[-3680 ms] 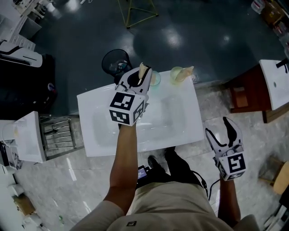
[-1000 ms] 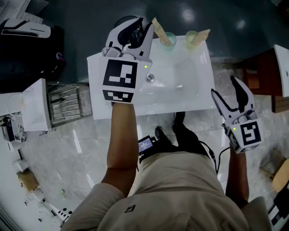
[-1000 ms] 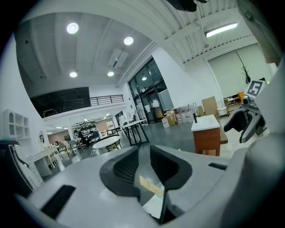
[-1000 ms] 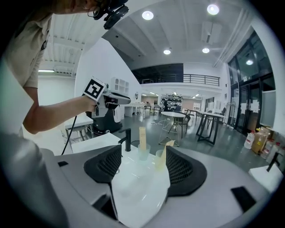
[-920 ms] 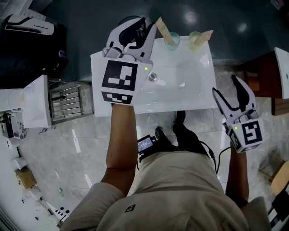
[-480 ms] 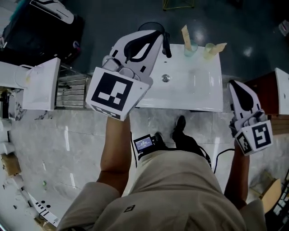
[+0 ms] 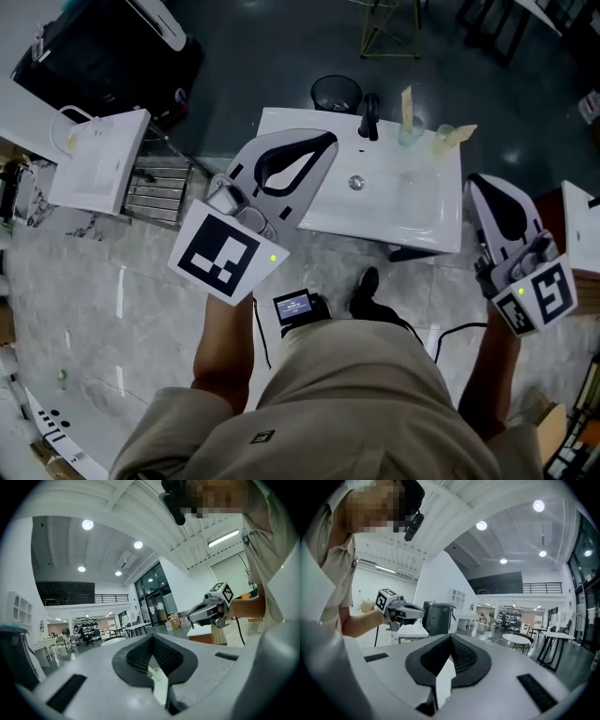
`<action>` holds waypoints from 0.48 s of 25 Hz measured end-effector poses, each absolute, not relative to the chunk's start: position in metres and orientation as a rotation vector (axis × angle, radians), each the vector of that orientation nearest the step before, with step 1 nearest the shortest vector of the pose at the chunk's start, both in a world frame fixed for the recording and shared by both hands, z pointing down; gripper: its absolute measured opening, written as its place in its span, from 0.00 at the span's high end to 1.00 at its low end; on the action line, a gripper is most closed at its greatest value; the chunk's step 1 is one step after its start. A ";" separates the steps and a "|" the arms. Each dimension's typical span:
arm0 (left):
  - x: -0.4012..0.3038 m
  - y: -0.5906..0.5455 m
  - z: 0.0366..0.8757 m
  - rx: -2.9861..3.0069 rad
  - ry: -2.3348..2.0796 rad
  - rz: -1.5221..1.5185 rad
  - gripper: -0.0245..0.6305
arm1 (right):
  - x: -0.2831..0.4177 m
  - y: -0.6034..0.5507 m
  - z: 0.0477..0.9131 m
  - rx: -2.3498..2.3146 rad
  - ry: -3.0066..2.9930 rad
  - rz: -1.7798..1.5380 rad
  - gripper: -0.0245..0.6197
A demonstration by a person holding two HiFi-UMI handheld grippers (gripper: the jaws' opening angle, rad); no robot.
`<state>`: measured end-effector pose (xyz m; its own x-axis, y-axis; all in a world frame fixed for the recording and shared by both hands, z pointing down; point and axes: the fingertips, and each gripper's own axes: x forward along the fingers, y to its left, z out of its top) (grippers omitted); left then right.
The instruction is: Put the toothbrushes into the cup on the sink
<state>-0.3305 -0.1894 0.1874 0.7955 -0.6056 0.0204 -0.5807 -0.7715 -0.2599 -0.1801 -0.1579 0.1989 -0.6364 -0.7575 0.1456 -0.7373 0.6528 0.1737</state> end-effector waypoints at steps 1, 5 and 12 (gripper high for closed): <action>-0.337 -0.182 0.184 -2.741 0.931 -0.150 0.95 | -0.186 -0.153 0.194 1.207 -2.660 -0.156 0.95; -0.359 -0.156 0.184 -2.727 0.974 -0.174 0.95 | -0.200 -0.135 0.182 1.171 -2.651 -0.197 0.96; -0.383 -0.128 0.189 -2.734 1.002 -0.200 0.95 | -0.219 -0.111 0.166 1.147 -2.648 -0.225 0.96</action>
<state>-0.3834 -0.1277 0.1885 0.7578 -0.6505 0.0508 -0.6203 -0.7424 -0.2532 -0.2190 -0.1108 0.1663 -0.6606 -0.7329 0.1630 -0.6949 0.6790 0.2367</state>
